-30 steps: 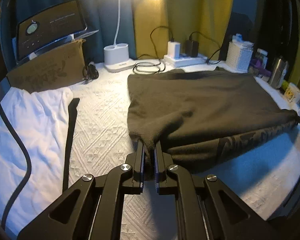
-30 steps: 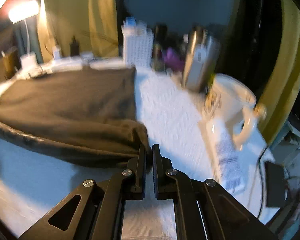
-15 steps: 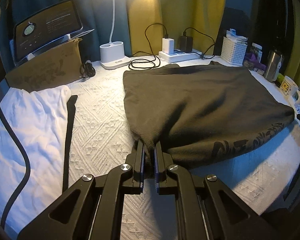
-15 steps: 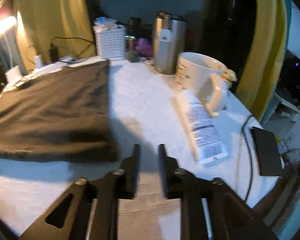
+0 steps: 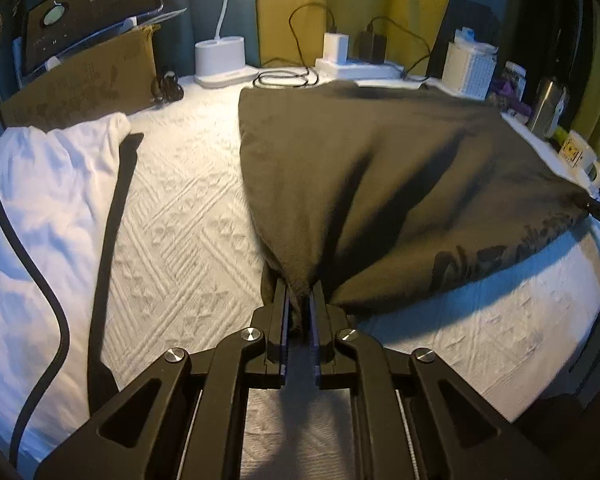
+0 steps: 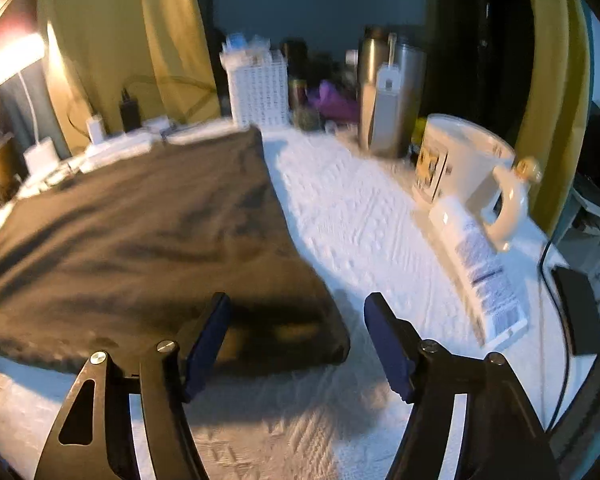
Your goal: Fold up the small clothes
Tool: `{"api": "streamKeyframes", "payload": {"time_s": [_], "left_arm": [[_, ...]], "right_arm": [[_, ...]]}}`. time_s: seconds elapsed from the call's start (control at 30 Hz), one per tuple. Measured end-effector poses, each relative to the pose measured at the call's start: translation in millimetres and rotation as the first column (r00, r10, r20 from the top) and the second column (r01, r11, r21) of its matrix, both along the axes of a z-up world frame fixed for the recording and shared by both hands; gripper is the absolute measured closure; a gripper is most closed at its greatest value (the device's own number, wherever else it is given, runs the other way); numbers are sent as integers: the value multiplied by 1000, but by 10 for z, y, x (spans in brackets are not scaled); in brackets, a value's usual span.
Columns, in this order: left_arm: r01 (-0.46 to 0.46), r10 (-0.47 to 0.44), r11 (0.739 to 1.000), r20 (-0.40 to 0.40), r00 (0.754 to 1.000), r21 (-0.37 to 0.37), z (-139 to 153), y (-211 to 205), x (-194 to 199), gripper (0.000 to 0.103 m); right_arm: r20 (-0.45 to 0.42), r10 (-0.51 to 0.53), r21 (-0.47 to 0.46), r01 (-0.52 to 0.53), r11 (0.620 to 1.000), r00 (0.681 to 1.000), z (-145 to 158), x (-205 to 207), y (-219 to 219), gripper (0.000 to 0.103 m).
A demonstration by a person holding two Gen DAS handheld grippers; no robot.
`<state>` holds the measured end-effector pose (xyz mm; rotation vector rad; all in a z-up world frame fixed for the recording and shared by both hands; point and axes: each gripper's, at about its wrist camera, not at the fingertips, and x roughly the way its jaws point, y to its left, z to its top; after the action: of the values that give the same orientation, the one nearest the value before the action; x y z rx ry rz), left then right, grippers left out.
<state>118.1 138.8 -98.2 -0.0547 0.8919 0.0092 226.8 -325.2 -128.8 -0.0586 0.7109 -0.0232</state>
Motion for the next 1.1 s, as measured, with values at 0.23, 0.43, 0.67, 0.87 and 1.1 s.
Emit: {"api": "streamKeyframes", "payload": {"time_s": [0.23, 0.43, 0.67, 0.87, 1.1], "left_arm": [[-58, 59, 998, 24, 998, -36, 126, 215, -71, 49], [-79, 80, 997, 94, 992, -25, 313, 354, 52, 39], [-1, 3, 1000, 115, 993, -18, 300, 197, 476, 39], [45, -46, 999, 61, 997, 18, 92, 17, 733, 39], [-37, 34, 989, 24, 999, 140, -89, 155, 909, 39]], "right_arm": [[-51, -56, -18, 55, 998, 997, -93, -29, -142, 33], [-52, -75, -26, 73, 997, 996, -88, -119, -174, 33], [-21, -70, -7, 69, 998, 997, 53, -213, -120, 33], [-27, -49, -7, 49, 999, 998, 57, -143, -3, 33], [-65, -56, -19, 55, 998, 996, -77, -21, 21, 33]]}}
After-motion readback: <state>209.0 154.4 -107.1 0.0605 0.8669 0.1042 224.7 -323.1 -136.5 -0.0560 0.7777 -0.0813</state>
